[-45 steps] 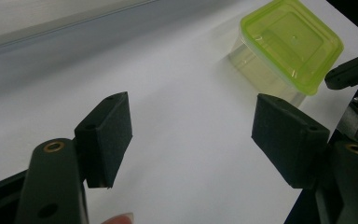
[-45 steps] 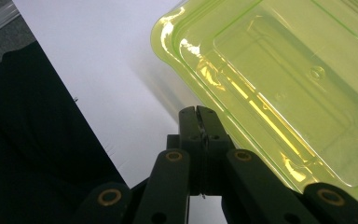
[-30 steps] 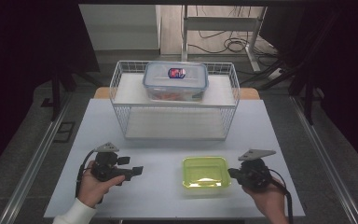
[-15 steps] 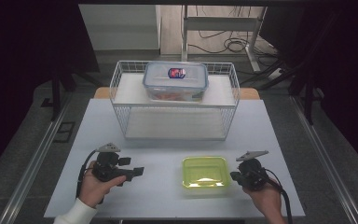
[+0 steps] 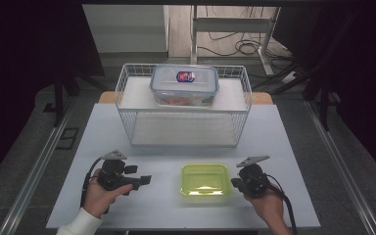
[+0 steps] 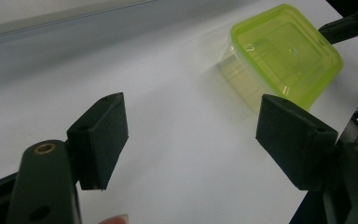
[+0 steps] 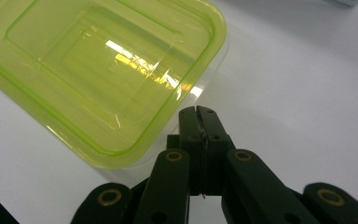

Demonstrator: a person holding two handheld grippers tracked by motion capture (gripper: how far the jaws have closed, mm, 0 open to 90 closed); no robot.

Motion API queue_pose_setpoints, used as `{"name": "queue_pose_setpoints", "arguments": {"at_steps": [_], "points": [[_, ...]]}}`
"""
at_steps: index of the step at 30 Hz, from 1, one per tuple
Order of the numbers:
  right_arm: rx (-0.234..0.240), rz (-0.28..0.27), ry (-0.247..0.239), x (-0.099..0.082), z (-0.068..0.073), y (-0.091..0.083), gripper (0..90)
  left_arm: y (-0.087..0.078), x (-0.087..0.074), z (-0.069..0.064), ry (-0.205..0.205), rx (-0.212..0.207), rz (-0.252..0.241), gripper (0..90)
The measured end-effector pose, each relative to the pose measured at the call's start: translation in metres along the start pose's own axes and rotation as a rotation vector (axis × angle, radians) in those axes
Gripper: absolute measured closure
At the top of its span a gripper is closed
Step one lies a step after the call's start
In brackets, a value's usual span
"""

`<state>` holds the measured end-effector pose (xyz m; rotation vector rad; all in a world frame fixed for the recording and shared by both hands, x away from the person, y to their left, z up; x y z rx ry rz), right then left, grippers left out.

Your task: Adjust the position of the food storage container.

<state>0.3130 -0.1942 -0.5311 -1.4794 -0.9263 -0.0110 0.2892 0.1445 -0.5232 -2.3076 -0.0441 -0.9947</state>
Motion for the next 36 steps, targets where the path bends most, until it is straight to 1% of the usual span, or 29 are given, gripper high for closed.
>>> {"name": "queue_pose_setpoints", "arguments": {"at_steps": [5,6,8,9,10,11,12,13,15,18,21,22,24,25,26,28,29,32,35,36], "points": [[0.025,-0.012,-0.025,0.012,0.016,0.006,89.5,0.002,0.0,0.001,0.004,-0.001,0.006,24.6],[0.025,-0.012,-0.025,0.012,0.016,0.006,89.5,0.002,0.0,0.001,0.004,-0.001,0.006,24.6],[0.033,-0.022,-0.037,0.018,0.025,0.009,89.5,0.003,-0.001,0.001,0.004,-0.001,0.01,24.6],[0.033,-0.022,-0.037,0.018,0.025,0.009,89.5,0.003,-0.001,0.001,0.004,-0.001,0.01,24.6],[0.039,-0.022,-0.041,0.02,0.028,0.009,89.5,0.004,-0.001,0.001,0.005,0.0,0.012,24.6],[0.043,-0.028,-0.057,0.022,0.033,0.01,89.5,0.004,-0.001,0.001,0.006,0.002,0.014,24.6],[0.043,-0.028,-0.057,0.022,0.033,0.01,89.5,0.004,-0.001,0.001,0.006,0.002,0.014,24.6],[0.052,-0.043,-0.064,0.025,0.036,0.01,89.5,0.005,-0.002,0.001,0.007,0.003,0.016,24.6],[0.062,-0.061,-0.066,0.026,0.038,0.008,89.5,0.005,-0.002,0.002,0.008,0.004,0.02,24.6],[0.059,-0.076,-0.062,0.028,0.037,0.005,89.5,0.004,-0.002,0.001,0.005,0.003,0.015,24.6],[0.044,-0.103,-0.038,0.028,0.028,-0.001,89.4,0.003,-0.002,0.0,0.001,0.001,0.004,24.6],[0.039,-0.112,-0.018,0.028,0.024,-0.003,89.4,0.003,-0.002,-0.001,0.0,0.003,0.0,24.6],[0.047,-0.137,0.028,0.027,0.016,-0.008,89.3,0.002,-0.001,-0.003,0.003,-0.001,-0.002,24.6],[0.047,-0.137,0.028,0.027,0.016,-0.008,89.3,0.002,-0.001,-0.003,0.003,-0.001,-0.002,24.5],[0.063,-0.145,0.045,0.026,0.013,-0.011,88.9,0.002,-0.001,-0.003,0.002,-0.002,-0.004,24.5],[0.105,-0.172,0.063,0.026,0.01,-0.015,81.8,0.002,-0.001,-0.004,-0.004,-0.013,-0.011,24.5],[0.133,-0.182,0.085,0.025,0.009,-0.017,77.3,0.002,0.0,-0.004,-0.007,-0.016,-0.015,24.5],[0.166,-0.191,0.115,0.024,0.008,-0.019,64.6,0.003,-0.001,-0.004,-0.009,-0.019,-0.015,24.5],[0.214,-0.185,0.163,0.025,0.006,-0.02,48.7,0.003,0.0,-0.003,-0.019,-0.023,-0.023,22.9],[0.23,-0.187,0.177,0.025,0.006,-0.02,45.3,0.001,0.0,-0.002,-0.027,-0.01,-0.032,22.0]]}}
Point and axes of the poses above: each handheld gripper's, and its own axes: y roughly forward along the jaws, x roughly out of its top, z roughly to its left, the point moved 7 cm from there along y, roughly forward along the jaws, and after that the axes turned 15 degrees about -x, right-handed, at the moved point
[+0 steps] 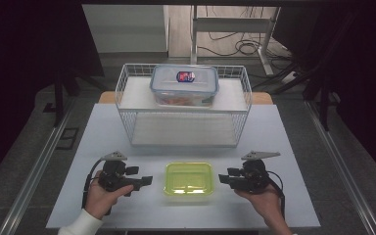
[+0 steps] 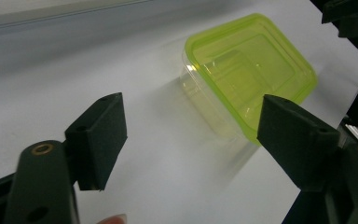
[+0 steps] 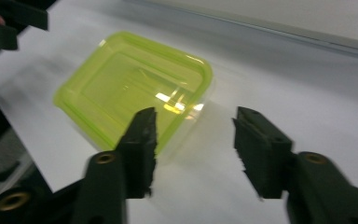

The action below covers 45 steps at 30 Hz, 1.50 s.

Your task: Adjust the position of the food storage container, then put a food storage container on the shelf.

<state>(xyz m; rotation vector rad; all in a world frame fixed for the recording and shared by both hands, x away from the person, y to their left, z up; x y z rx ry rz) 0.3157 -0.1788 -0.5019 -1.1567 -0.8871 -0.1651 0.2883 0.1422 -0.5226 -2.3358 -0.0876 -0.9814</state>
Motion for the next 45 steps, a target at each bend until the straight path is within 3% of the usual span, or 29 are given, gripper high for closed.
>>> {"name": "queue_pose_setpoints", "arguments": {"at_steps": [6,8,18,22,37,45], "points": [[0.022,-0.014,0.05,0.001,0.0,0.0,33.1,-0.003,0.001,0.001,-0.023,-0.006,-0.024,19.8],[0.036,-0.01,0.058,0.001,0.0,0.0,32.3,-0.002,0.001,0.001,-0.055,-0.045,-0.042,19.8],[0.068,0.002,0.087,0.0,0.002,0.001,32.0,0.004,0.0,-0.003,-0.074,-0.081,-0.036,19.5],[0.098,-0.004,0.123,0.002,0.003,0.001,30.7,0.006,-0.002,-0.002,-0.116,-0.126,-0.05,19.1],[0.169,0.049,0.195,-0.004,0.009,0.018,38.1,0.043,-0.002,-0.006,-0.26,-0.265,-0.059,22.3],[0.18,0.089,0.222,-0.008,0.012,0.032,41.2,0.054,-0.004,0.003,-0.301,-0.257,-0.049,30.5]]}}
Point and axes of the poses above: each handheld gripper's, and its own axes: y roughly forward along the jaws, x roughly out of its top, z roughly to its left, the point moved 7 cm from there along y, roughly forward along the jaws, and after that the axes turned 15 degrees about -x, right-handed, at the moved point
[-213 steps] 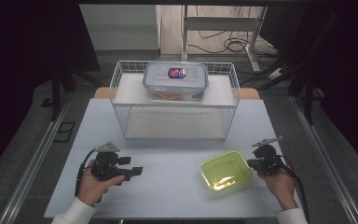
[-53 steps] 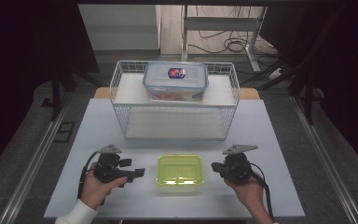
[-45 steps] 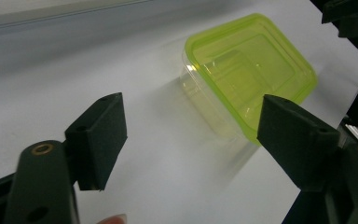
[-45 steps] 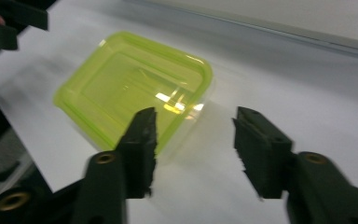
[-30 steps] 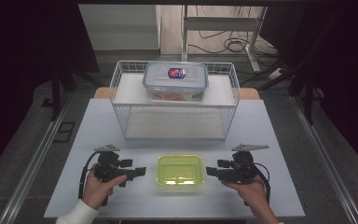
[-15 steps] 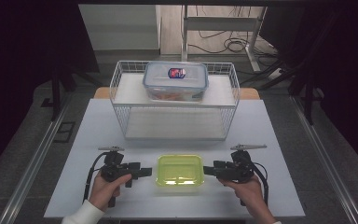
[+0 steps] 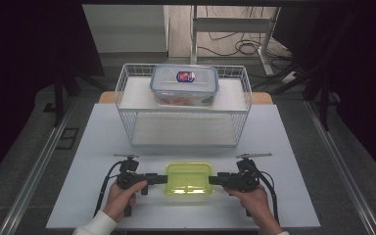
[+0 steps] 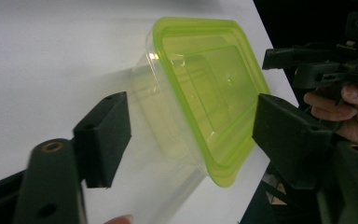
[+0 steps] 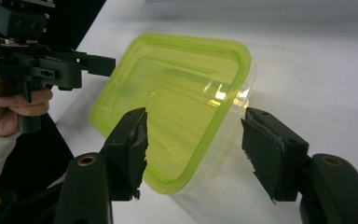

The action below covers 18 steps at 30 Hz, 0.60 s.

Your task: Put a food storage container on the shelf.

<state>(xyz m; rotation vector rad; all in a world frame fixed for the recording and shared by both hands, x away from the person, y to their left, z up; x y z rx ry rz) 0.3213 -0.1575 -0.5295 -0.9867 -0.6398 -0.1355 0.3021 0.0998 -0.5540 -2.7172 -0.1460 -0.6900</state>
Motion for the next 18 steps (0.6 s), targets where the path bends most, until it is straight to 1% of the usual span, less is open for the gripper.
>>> {"name": "queue_pose_setpoints", "arguments": {"at_steps": [3,4,5,10,12,13,14,15,16,17,18], "points": [[-0.001,0.006,0.004,0.0,-0.001,0.005,43.0,0.003,-0.001,0.003,-0.01,0.003,0.007,37.2],[0.005,0.015,0.019,-0.001,-0.001,0.008,44.8,0.006,-0.001,0.006,-0.017,0.008,0.013,39.7],[0.011,0.018,0.026,-0.001,-0.001,0.009,45.6,0.008,-0.001,0.006,-0.026,0.011,0.005,41.3],[0.039,0.033,0.078,-0.005,-0.009,0.015,51.9,0.011,-0.002,0.006,-0.034,-0.005,0.014,46.7],[0.051,0.033,0.083,-0.005,-0.009,0.015,54.9,0.012,-0.003,0.007,-0.041,-0.011,0.014,48.8],[0.051,0.033,0.083,-0.005,-0.009,0.015,54.9,0.012,-0.003,0.007,-0.041,-0.011,0.014,50.7],[0.061,0.04,0.081,-0.006,-0.007,0.017,58.7,0.013,-0.003,0.008,-0.05,-0.02,0.016,53.3],[0.059,0.041,0.078,-0.007,-0.007,0.018,60.7,0.013,-0.003,0.008,-0.05,-0.02,0.016,56.1],[0.056,0.045,0.077,-0.008,-0.007,0.019,64.7,0.016,-0.004,0.007,-0.061,-0.043,0.024,59.3],[0.064,0.047,0.082,-0.008,-0.007,0.02,69.9,0.017,-0.005,0.007,-0.064,-0.041,0.033,62.7],[0.068,0.049,0.089,-0.009,-0.007,0.02,70.8,0.017,-0.005,0.007,-0.064,-0.041,0.033,65.4]]}}
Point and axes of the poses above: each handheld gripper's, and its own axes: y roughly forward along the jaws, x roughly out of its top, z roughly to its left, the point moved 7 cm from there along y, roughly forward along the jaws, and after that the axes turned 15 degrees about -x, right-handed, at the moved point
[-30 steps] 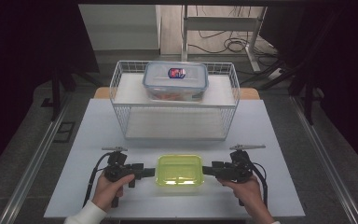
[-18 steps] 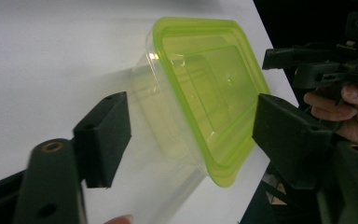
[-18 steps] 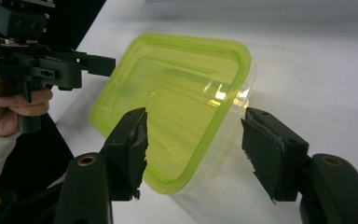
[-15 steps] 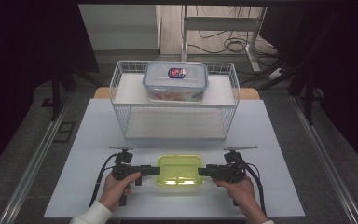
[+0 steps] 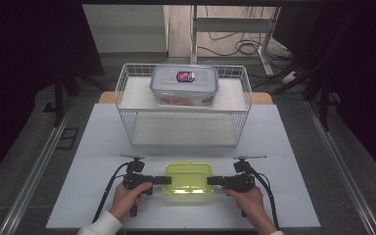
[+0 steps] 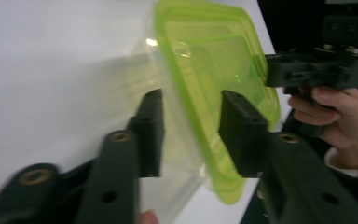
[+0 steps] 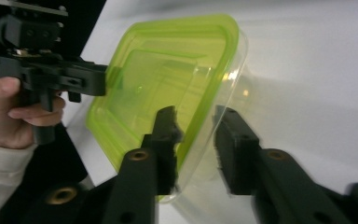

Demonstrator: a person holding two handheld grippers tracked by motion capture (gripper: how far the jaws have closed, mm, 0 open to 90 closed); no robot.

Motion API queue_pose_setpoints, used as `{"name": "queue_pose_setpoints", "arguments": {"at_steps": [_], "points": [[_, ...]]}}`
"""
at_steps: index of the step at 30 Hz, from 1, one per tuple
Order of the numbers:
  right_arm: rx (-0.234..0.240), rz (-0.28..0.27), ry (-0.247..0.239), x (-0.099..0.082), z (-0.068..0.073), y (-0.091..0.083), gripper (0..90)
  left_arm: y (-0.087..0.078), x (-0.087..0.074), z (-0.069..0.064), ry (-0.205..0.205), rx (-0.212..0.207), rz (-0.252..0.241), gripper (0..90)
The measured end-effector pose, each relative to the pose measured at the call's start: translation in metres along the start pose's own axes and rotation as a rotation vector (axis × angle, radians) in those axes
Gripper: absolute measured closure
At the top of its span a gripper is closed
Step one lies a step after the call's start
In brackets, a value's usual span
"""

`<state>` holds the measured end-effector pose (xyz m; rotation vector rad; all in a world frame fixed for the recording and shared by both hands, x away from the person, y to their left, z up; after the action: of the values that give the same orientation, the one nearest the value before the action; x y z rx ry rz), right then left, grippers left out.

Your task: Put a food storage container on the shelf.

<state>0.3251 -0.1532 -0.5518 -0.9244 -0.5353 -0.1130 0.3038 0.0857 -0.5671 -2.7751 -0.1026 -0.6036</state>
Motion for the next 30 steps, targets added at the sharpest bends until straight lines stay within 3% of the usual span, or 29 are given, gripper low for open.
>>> {"name": "queue_pose_setpoints", "arguments": {"at_steps": [1,2,7,14,21,30], "points": [[0.0,0.0,0.0,0.0,0.0,0.0,70.8,0.001,-0.001,0.001,-0.002,0.019,0.0,65.4],[0.003,0.009,0.02,-0.001,-0.002,0.0,73.5,0.0,-0.001,0.0,-0.01,0.009,-0.007,70.0],[0.045,-0.009,0.061,0.001,-0.001,-0.006,79.1,-0.003,0.0,-0.005,0.01,0.011,-0.03,75.6],[0.074,-0.032,0.037,0.001,0.004,-0.016,80.2,-0.01,-0.001,-0.016,0.056,-0.03,-0.034,76.5],[0.085,-0.06,-0.003,0.004,0.011,-0.024,80.2,-0.015,-0.002,-0.025,0.071,-0.065,-0.042,77.0],[0.083,-0.093,-0.052,0.007,0.015,-0.032,80.1,-0.017,0.0,-0.032,0.084,-0.077,-0.043,77.9]]}}
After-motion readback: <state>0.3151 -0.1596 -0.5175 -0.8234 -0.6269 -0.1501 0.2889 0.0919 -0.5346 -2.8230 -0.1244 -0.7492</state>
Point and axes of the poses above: each handheld gripper's, and its own axes: y roughly forward along the jaws, x roughly out of its top, z roughly to its left, the point moved 7 cm from there along y, roughly forward along the jaws, and after that the axes turned 15 degrees about -x, right-handed, at the moved point
